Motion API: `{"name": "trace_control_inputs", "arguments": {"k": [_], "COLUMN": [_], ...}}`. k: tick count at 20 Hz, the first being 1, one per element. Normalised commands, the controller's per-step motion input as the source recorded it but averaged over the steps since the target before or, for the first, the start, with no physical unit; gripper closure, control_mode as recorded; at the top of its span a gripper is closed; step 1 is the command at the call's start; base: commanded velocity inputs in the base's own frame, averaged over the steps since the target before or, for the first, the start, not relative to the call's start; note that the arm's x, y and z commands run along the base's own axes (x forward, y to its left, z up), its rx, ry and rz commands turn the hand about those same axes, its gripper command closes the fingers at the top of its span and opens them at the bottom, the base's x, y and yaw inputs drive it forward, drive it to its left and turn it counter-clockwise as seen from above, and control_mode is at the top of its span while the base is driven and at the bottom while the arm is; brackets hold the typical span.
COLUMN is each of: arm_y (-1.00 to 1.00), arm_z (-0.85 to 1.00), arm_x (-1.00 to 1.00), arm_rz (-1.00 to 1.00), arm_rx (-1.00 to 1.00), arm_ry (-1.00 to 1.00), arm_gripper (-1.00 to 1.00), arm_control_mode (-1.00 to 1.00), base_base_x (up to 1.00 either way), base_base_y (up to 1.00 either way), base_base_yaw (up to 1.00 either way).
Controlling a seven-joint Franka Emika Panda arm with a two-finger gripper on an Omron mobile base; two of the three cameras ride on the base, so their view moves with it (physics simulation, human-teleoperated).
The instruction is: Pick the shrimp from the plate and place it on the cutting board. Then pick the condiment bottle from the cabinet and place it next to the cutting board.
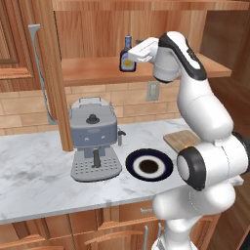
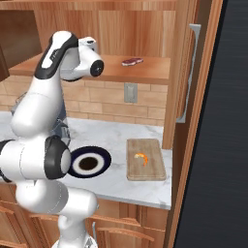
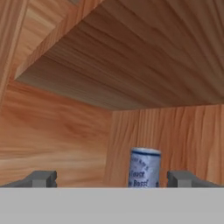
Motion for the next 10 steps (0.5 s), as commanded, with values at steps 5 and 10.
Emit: {"name": "trace_control_inputs", "arguments": {"k": [5,10], "arm_y": [0.0,0.0], "arm_z": [0.0,0.0], "arm_x": [0.17,0.15], "arm_rz": [0.0,0.0], "arm_rx": [0.0,0.0], "arm_ry": [0.02,0.02], "arm_gripper": [-1.0,-1.0], "arm_control_mode": [-1.0,-1.0], "base_base_x": [0.0,0.0], "base_base_y": [0.0,0.0], "base_base_yaw": [0.0,0.0]}}
